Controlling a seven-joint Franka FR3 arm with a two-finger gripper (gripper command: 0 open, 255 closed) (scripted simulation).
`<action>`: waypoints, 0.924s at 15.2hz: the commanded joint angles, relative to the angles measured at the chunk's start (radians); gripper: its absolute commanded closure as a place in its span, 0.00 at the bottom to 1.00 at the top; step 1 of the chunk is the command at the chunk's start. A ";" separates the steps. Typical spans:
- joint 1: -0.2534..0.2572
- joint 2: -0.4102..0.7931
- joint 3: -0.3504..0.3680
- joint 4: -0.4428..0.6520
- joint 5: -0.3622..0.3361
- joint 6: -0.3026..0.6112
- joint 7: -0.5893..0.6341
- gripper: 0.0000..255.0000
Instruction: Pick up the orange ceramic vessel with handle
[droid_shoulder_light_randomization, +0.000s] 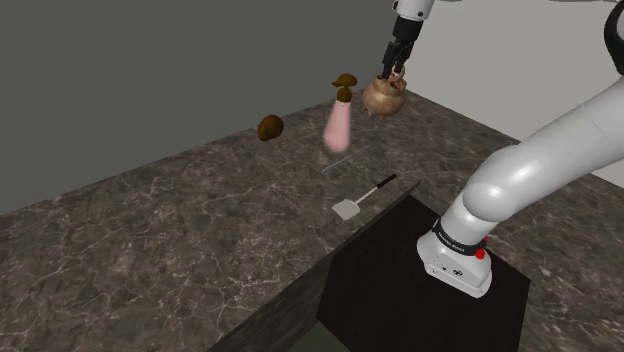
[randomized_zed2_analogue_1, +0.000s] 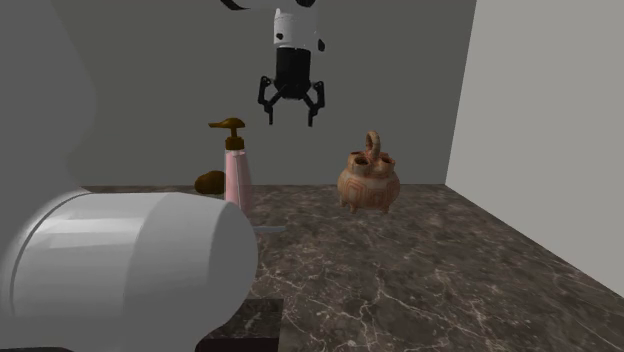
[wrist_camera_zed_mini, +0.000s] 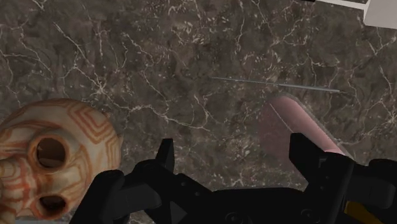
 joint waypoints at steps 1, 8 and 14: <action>-0.008 0.058 -0.032 0.055 0.000 -0.003 -0.047 0.00; -0.049 0.296 -0.134 0.282 0.046 -0.018 -0.215 0.00; -0.124 0.536 -0.191 0.540 0.132 -0.071 -0.359 0.00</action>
